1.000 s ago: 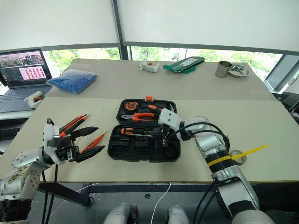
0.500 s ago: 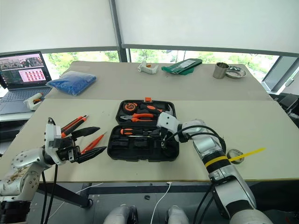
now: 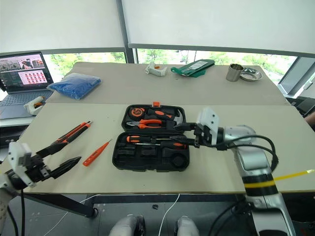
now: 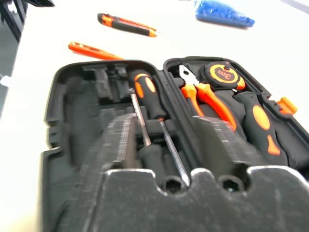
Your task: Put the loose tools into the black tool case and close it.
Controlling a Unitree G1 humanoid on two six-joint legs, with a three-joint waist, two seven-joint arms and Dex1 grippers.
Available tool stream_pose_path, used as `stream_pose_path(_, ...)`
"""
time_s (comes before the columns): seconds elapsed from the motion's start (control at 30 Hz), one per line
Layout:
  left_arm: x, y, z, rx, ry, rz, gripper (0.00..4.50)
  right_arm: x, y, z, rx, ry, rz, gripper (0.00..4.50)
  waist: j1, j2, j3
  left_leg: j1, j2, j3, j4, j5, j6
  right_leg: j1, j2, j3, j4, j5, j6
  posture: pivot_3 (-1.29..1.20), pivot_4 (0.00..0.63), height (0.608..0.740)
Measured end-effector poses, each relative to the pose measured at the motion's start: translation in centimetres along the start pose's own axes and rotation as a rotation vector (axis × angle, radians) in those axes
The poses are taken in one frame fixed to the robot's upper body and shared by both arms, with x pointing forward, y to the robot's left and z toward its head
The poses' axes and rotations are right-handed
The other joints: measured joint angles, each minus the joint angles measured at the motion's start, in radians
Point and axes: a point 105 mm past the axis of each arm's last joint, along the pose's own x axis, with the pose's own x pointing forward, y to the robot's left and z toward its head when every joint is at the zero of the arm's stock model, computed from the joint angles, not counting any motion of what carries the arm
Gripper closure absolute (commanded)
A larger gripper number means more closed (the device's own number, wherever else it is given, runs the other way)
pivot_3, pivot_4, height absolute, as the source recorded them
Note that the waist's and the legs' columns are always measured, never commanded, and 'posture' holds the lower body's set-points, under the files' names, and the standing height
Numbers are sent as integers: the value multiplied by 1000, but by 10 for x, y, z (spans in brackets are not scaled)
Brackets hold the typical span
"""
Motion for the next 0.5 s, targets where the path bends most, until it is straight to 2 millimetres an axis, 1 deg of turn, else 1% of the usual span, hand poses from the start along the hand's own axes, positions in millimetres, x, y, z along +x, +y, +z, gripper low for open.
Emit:
stream_pose_path(0.07,-21,6,-15,-35,69,84,0,-27,12,1,-1,-74,-36,17,1,0,0,1,0,0,0,0,0,0,0,0,-1,-4,6,0,150,740)
stream_pose_path(0.1,-26,7,-19,-47,85,104,0,-33,14,2,-2,-87,-44,17,1,0,0,2,0,-1,0,0,0,0,-1,0,-1,-4,6,0,150,740)
stream_pose_path(0.17,-36,11,-28,-89,137,166,0,-51,23,1,10,-88,-44,17,5,-1,1,4,0,-1,0,-1,0,0,-3,0,-1,-4,6,0,150,740)
stream_pose_path(0.27,-44,19,-30,-102,154,242,0,-69,34,-5,44,-43,-27,17,12,-1,1,5,0,-2,0,-1,0,0,-5,0,-2,-3,5,0,150,740)
stream_pose_path(0.3,-48,22,-29,-100,156,269,0,-75,41,-12,64,-13,-8,17,14,-2,0,5,1,-2,0,-1,0,0,-6,0,-3,-3,5,0,150,740)
stream_pose_path(0.4,-49,22,-32,-123,177,280,0,-75,49,-15,60,-11,23,17,13,-1,1,5,2,-2,0,-1,0,-1,-6,0,-4,-3,5,0,150,740)
stream_pose_path(0.5,-36,18,-30,-156,200,260,0,-70,46,-10,35,-27,33,17,12,-1,1,4,3,-2,0,-1,-1,-1,-6,0,-4,-3,5,0,150,740)
